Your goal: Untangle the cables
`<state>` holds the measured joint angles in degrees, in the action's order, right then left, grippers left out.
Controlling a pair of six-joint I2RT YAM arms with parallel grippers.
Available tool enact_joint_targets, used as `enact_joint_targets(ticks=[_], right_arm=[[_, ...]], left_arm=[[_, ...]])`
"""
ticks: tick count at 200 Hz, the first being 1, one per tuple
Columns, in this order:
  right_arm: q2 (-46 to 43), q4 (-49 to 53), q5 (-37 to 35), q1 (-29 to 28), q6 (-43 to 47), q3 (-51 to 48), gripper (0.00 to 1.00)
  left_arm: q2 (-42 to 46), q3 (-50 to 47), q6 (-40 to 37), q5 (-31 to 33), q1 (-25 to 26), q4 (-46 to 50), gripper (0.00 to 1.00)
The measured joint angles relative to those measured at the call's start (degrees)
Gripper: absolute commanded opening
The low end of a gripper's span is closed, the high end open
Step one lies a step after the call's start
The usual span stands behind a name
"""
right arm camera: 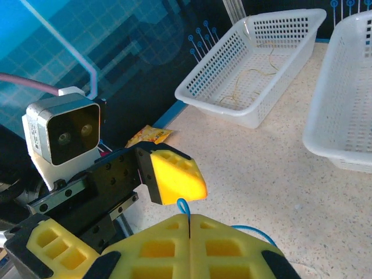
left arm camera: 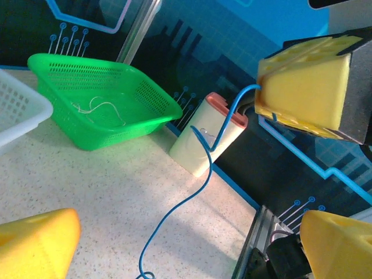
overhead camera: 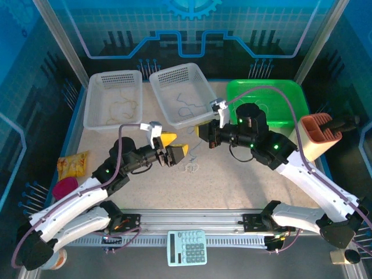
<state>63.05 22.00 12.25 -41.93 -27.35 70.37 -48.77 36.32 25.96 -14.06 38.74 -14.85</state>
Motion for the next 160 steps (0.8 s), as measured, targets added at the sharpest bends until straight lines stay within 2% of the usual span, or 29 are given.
enact_joint_targets(ticks=[79, 106, 143, 160], right_arm=[[0.61, -0.02, 1.55, 0.13, -0.24, 2.29, 0.0], [0.63, -0.13, 1.86, 0.17, -0.74, 2.82, 0.0], [0.79, -0.15, 2.19, 0.81, -1.18, 5.16, 0.0], [1.14, -0.61, 2.97, 1.9, -1.79, 6.91, 0.0]], left_arm=[[-11.54, 4.2, -3.37, -1.84, 0.13, -1.07, 0.85], [-14.64, 4.22, -3.91, -1.4, 0.39, -2.73, 0.72], [-19.08, 4.11, -3.08, -1.2, 0.66, -6.75, 0.47], [-20.85, 3.76, -2.56, -1.22, 0.76, -8.59, 0.41]])
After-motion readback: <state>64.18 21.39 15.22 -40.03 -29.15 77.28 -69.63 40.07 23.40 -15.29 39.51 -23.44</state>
